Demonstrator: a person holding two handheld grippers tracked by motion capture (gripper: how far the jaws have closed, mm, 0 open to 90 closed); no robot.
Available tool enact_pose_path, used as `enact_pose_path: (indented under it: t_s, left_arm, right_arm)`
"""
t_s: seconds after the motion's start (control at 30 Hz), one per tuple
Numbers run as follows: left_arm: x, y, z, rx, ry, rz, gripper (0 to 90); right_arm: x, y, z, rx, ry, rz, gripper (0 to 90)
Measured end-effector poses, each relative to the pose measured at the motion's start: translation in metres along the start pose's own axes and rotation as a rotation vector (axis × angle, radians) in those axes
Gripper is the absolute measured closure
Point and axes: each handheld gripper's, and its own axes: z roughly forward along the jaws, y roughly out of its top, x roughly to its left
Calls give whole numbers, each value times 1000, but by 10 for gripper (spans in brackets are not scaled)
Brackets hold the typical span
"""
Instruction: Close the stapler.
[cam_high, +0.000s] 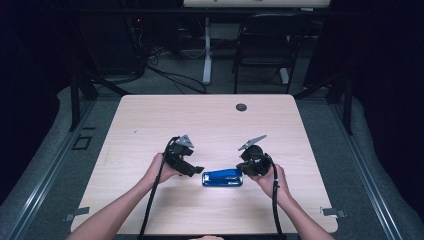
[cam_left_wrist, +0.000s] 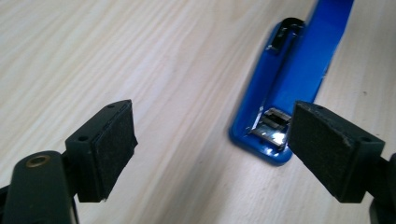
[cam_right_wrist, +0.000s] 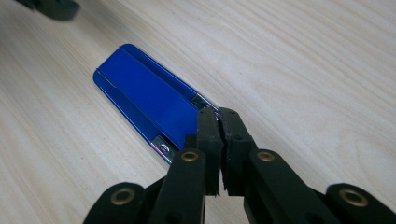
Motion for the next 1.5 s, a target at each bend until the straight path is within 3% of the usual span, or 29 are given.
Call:
enact_pose_path:
  t_s: [0.23, 0.57, 0.8, 1.0, 1.1, 1.33, 1.5]
  left_arm:
    - [9, -4, -8, -6, 34, -30, 134]
    - [13, -4, -9, -10, 46, -53, 111]
    - [15, -5, -10, -18, 55, -60, 96]
    - [19, -5, -18, -36, 64, -73, 75]
    - [22, -7, -21, -52, 80, -92, 61]
    - [32, -11, -28, -70, 103, -123, 44]
    - [39, -14, -29, -67, 121, -148, 31]
  right_arm:
    - [0, 1, 0, 12, 3, 0, 900]
    - [0, 0, 2, 30, 1, 0, 900]
    - [-7, 2, -8, -46, -4, -7, 696]
    - [-18, 3, -21, -85, -29, 22, 382]
    - [-27, 1, -30, -104, -48, 26, 285]
    - [-48, -6, -45, -140, -94, 72, 150]
    - [-63, -14, -52, -145, -127, 106, 127]
